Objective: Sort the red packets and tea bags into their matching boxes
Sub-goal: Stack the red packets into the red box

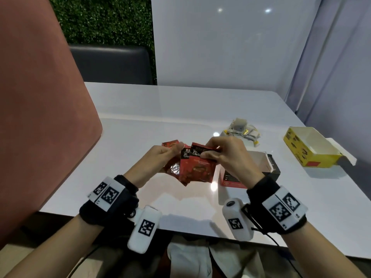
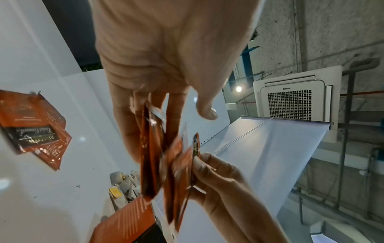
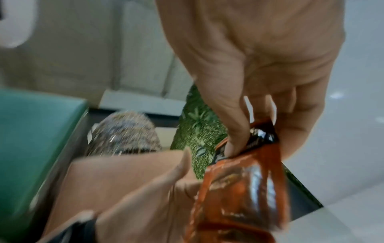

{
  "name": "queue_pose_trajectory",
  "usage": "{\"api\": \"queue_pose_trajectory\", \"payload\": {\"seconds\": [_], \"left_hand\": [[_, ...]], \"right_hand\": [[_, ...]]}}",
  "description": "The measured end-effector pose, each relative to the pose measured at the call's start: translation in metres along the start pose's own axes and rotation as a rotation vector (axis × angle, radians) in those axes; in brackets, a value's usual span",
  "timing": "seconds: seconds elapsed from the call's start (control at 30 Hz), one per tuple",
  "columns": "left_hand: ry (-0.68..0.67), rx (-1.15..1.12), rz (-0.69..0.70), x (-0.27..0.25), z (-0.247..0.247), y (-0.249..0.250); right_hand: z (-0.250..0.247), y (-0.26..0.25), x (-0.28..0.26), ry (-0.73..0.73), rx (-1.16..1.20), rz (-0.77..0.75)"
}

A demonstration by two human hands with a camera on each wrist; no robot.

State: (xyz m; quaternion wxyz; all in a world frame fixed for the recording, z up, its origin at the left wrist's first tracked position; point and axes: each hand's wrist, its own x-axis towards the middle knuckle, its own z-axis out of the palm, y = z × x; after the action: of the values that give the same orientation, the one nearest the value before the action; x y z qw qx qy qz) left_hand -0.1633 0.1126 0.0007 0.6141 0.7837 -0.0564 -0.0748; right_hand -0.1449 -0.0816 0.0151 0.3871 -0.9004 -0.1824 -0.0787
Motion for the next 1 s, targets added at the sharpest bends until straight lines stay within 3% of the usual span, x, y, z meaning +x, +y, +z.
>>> {"api": "queue_pose_trajectory", "payload": {"seconds": [0.07, 0.27, 0.4, 0.47, 0.6, 0.77, 0.93, 1.0], "left_hand": [[-0.017, 0.008, 0.017, 0.0, 0.002, -0.005], [0.01, -0.015, 0.033, 0.003, 0.009, -0.018], [-0.056, 0.004, 0.071, 0.004, 0.011, -0.018], [-0.077, 0.056, 0.05, 0.004, 0.014, -0.018], [-0.102, 0.032, -0.013, 0.008, 0.02, -0.023], [-0.033, -0.378, -0.011, 0.008, 0.027, -0.02], [-0.25, -0.498, -0.072, 0.007, 0.017, -0.013], [-0.272, -0.621, -0.114, 0.007, 0.013, -0.015]], "right_hand": [[0.001, 0.001, 0.003, 0.016, 0.134, 0.043], [0.016, 0.002, 0.0, 0.068, 0.178, 0.097], [0.029, -0.002, -0.012, -0.155, 0.703, 0.347], [0.038, -0.002, -0.015, -0.199, 0.812, 0.357], [0.047, 0.001, -0.015, -0.17, 0.788, 0.322], [0.039, 0.001, -0.016, -0.13, 0.699, 0.227], [0.029, -0.008, -0.016, -0.171, 0.668, 0.145], [0.028, -0.011, -0.016, -0.21, 0.715, 0.149]]}}
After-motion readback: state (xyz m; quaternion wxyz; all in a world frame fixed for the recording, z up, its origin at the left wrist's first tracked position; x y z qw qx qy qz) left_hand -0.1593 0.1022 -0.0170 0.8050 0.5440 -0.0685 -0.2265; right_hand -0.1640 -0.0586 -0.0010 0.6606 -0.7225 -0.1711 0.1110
